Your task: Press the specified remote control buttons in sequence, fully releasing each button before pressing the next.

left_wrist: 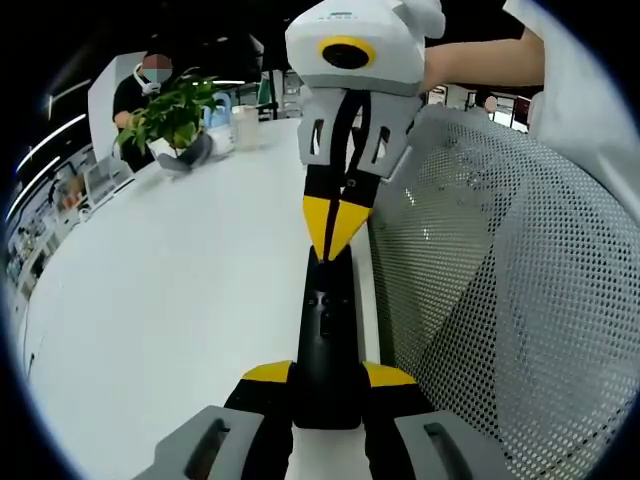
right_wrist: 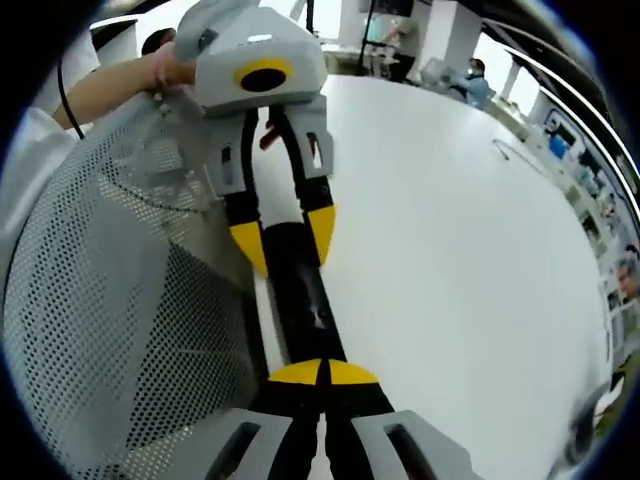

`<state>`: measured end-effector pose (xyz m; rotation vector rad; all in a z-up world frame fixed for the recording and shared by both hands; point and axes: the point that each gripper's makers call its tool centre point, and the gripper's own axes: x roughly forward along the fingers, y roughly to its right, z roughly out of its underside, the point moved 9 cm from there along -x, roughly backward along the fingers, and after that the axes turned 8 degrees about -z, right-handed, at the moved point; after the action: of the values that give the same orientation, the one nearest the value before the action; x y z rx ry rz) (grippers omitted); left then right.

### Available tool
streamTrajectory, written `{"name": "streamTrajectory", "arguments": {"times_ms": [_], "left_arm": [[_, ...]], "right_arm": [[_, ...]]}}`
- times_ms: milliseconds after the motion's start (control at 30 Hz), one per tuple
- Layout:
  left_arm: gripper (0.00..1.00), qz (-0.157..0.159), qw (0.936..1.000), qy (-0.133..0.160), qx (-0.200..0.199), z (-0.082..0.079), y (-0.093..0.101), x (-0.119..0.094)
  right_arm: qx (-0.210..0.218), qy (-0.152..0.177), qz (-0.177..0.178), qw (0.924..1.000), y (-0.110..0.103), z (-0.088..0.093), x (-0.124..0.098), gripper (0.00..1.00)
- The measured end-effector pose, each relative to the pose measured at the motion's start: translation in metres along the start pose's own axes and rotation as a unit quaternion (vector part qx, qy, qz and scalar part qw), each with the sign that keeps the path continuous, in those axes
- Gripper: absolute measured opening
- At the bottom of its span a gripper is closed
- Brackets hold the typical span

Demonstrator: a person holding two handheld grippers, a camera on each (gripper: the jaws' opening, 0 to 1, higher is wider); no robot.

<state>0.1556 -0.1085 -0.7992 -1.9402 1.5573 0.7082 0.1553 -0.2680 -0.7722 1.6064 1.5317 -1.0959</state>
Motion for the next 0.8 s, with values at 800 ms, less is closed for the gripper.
{"name": "streamTrajectory", "arguments": {"times_ms": [800], "left_arm": [[0.25,0.001,1.0,0.002,0.0,0.001,0.0,0.0]], "right_arm": [[-0.062,-0.08,0.001,0.9949,0.0,-0.009,0.006,0.0]]}}
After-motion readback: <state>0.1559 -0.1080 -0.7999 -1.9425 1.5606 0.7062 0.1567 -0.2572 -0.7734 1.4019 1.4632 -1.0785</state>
